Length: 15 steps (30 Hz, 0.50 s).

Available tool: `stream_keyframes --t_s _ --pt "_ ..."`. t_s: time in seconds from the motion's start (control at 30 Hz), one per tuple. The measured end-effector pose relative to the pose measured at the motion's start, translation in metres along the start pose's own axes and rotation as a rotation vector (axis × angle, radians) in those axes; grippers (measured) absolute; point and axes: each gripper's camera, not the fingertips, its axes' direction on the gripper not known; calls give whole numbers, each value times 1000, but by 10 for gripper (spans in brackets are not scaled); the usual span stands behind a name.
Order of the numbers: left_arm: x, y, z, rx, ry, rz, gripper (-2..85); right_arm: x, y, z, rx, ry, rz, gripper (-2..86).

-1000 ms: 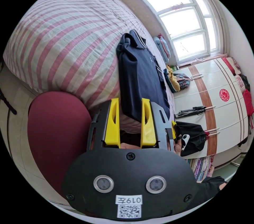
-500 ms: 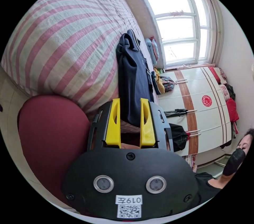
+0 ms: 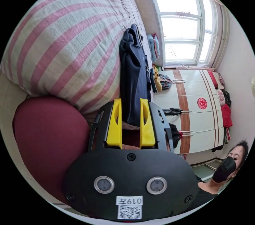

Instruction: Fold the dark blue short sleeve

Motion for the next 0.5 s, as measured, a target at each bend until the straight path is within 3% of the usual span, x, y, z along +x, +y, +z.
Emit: stream_keyframes --t_s 0.5 --pt "-8 -8 19 -32 100 27 32 14 -6 9 41 -45 -4 68"
